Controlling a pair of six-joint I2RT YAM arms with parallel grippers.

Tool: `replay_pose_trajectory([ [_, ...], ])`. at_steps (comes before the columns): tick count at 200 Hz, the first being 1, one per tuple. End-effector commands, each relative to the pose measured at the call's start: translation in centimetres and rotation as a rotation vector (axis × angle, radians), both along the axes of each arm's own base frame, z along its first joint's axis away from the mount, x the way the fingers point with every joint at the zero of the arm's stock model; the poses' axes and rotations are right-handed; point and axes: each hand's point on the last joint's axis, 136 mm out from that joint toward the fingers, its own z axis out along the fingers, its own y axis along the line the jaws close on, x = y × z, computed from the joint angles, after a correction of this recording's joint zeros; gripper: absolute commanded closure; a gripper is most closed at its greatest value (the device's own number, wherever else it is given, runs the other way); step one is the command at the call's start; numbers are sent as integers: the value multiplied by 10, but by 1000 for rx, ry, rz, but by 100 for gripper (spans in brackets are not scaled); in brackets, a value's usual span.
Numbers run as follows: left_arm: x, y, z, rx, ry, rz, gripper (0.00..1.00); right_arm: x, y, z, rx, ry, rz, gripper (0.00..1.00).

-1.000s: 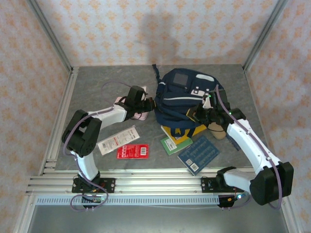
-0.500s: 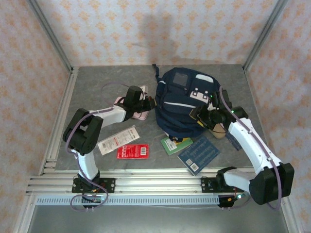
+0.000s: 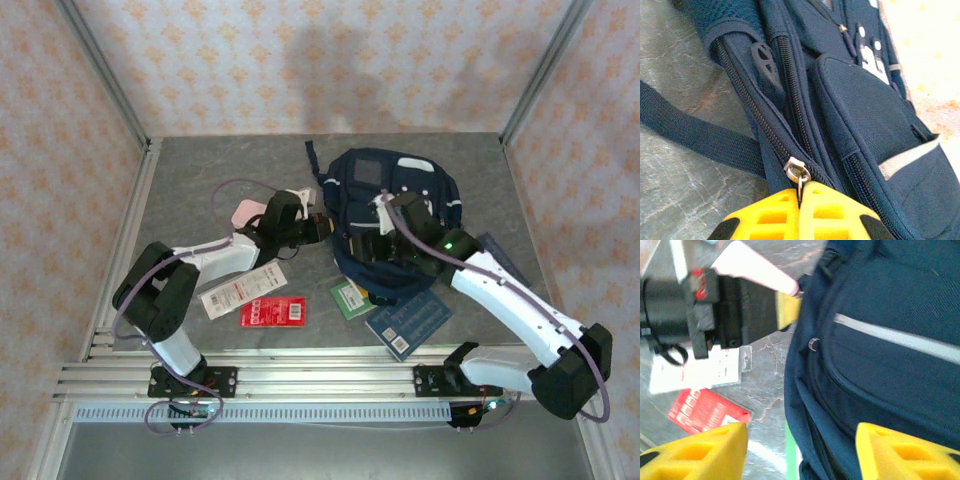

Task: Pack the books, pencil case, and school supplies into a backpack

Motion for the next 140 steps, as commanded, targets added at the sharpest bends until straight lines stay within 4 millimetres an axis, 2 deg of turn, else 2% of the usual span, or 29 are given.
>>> replay_pose_trajectory([
  [1,-4,-3,31,-40,-68,-12,100,23,4,5,-202,-271,182,39],
  [35,-8,-1,33,-34,-74,-14,100,26,20,-35,-277,-181,312,38],
  [51,-8,0,33,-33,-74,-16,100,21,28,-51,-280,-133,355,38],
  [75,-8,1,32,-17,-75,-20,100,24,25,-71,-349,-125,349,40],
  [80,-8,1,32,-12,-77,-20,100,29,21,-74,-385,-139,324,43],
  [89,-7,2,33,-2,-81,-18,100,36,13,-78,-437,-152,286,55],
  [107,-4,7,31,29,-83,-4,100,46,-1,-80,-521,-176,239,91],
  [113,-3,9,30,39,-84,-3,100,48,-4,-78,-534,-186,220,100],
  [140,4,24,25,114,-83,29,100,52,-10,-67,-521,-241,164,100],
])
